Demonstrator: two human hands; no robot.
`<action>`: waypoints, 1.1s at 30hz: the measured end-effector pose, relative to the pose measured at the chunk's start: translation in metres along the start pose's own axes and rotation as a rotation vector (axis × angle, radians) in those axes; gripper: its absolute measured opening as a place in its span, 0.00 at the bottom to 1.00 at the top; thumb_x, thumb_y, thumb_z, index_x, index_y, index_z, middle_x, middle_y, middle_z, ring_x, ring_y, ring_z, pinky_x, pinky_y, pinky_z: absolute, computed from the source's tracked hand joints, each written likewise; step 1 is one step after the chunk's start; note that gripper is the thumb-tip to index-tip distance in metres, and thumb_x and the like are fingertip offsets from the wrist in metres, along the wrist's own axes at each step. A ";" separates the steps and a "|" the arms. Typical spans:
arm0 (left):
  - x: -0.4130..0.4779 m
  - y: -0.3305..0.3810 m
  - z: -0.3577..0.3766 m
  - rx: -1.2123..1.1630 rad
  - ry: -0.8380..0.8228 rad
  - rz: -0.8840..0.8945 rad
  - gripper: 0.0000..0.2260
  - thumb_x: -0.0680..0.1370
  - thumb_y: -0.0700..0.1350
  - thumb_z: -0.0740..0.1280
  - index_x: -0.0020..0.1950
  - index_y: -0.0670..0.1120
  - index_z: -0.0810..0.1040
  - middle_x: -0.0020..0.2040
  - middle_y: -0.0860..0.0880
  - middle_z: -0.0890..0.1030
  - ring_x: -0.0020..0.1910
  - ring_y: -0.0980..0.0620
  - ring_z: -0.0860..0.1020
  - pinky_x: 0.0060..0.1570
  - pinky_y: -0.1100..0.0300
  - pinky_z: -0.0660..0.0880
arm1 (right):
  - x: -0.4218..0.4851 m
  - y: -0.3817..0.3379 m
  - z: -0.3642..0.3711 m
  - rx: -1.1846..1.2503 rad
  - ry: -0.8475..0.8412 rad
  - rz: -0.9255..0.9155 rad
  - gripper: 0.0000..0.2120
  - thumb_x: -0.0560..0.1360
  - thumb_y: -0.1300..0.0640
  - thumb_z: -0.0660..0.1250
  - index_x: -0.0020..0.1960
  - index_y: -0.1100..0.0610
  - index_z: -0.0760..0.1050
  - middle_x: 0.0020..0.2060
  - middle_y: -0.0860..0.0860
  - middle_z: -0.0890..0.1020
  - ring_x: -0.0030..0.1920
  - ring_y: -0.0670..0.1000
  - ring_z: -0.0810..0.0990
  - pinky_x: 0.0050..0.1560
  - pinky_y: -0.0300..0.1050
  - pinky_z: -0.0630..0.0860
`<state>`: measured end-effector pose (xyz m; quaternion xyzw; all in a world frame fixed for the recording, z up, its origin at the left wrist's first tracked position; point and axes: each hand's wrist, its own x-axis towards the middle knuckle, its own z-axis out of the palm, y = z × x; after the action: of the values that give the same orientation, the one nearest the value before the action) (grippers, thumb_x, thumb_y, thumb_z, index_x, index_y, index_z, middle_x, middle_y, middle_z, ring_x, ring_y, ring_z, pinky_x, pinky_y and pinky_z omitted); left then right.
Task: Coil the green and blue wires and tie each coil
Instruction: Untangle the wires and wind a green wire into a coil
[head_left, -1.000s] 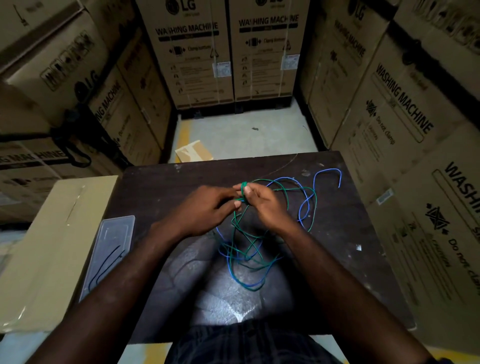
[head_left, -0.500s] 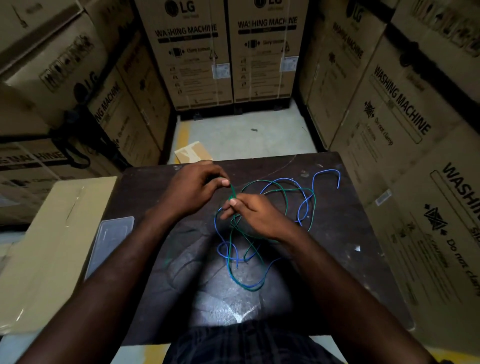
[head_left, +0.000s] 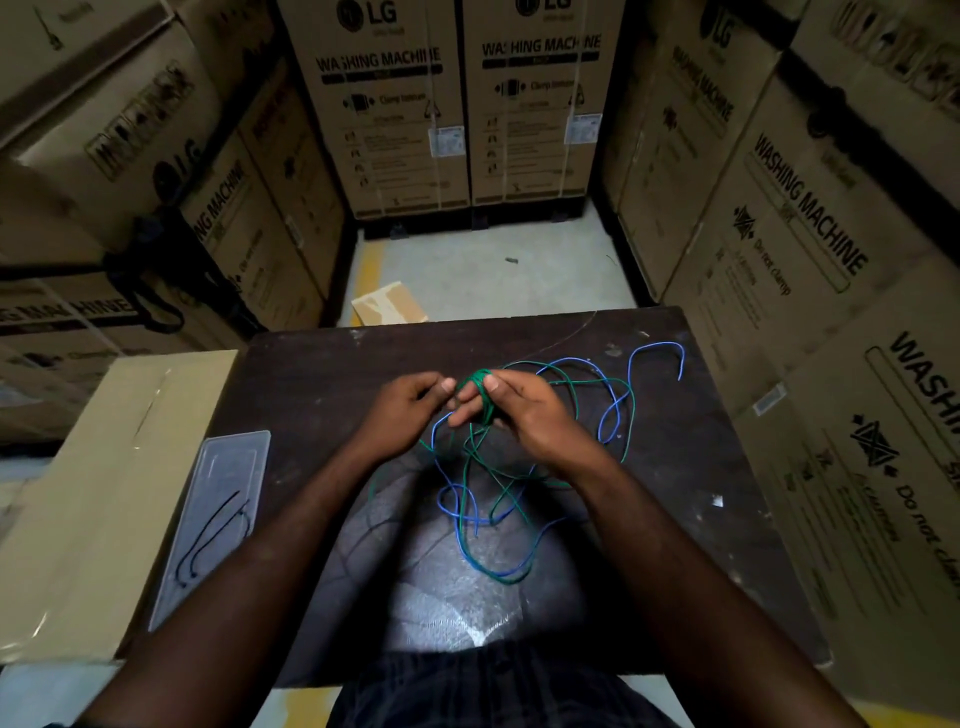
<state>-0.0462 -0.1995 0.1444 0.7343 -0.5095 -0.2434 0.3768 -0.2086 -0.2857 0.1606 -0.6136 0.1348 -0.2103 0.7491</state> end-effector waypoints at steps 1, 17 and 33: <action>-0.001 -0.001 0.001 -0.016 -0.006 -0.010 0.18 0.80 0.51 0.61 0.31 0.49 0.71 0.26 0.57 0.72 0.29 0.64 0.67 0.32 0.63 0.65 | 0.000 -0.002 -0.001 0.041 0.027 -0.004 0.15 0.80 0.54 0.53 0.49 0.62 0.75 0.38 0.56 0.85 0.45 0.58 0.81 0.41 0.39 0.74; -0.027 0.016 0.027 -0.077 -0.248 0.051 0.12 0.80 0.50 0.59 0.40 0.51 0.76 0.33 0.55 0.72 0.33 0.60 0.69 0.38 0.61 0.68 | 0.022 0.000 -0.011 0.369 0.310 -0.142 0.13 0.82 0.62 0.50 0.58 0.62 0.71 0.50 0.53 0.85 0.55 0.53 0.82 0.58 0.42 0.75; -0.022 0.045 -0.029 0.145 -0.218 0.123 0.10 0.74 0.55 0.62 0.44 0.53 0.80 0.40 0.54 0.82 0.40 0.54 0.79 0.46 0.55 0.74 | 0.014 0.038 -0.011 -0.265 0.140 0.033 0.11 0.77 0.51 0.58 0.52 0.51 0.77 0.48 0.49 0.83 0.51 0.46 0.80 0.60 0.48 0.74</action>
<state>-0.0579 -0.1791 0.1973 0.6961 -0.6077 -0.2610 0.2794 -0.1956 -0.2958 0.1225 -0.6887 0.2233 -0.2207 0.6535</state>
